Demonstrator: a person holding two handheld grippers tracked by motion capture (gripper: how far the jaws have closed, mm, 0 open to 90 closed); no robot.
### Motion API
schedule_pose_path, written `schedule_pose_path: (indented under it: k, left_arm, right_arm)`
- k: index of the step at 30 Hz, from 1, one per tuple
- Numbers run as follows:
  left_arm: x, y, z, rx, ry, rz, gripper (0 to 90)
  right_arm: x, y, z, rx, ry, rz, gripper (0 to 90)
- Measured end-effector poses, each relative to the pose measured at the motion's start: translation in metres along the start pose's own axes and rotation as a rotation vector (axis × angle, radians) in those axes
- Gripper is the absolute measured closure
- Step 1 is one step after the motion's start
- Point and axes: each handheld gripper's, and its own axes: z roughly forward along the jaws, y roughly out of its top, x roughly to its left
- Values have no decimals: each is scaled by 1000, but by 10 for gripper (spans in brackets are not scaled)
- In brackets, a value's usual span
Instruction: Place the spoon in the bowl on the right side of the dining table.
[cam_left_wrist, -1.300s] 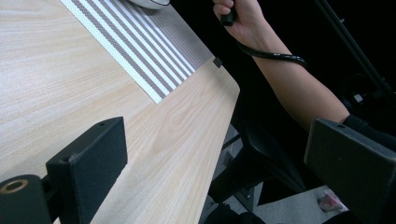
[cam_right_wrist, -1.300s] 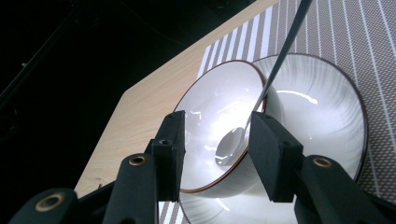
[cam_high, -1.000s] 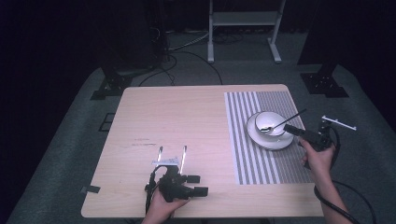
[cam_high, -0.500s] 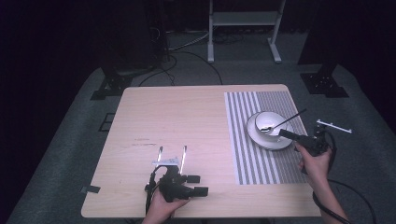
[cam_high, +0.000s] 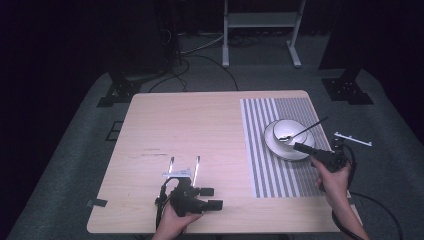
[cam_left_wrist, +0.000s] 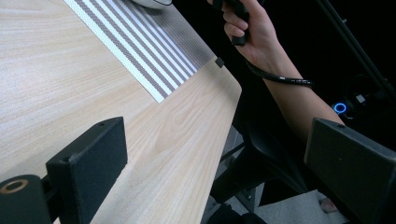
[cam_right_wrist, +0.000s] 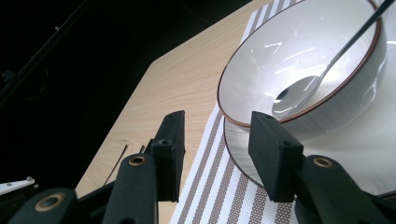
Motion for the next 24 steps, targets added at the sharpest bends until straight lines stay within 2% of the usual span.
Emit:
schedule_pose_path:
  k: [9,24]
  left_arm:
    - [1,-1,1,4,0,-3,45]
    - [1,-1,0,7,0,-2,45]
  right_arm:
    - [3,-9,1,19,11,-24,543]
    - [6,-29,4,36,45,-27,542]
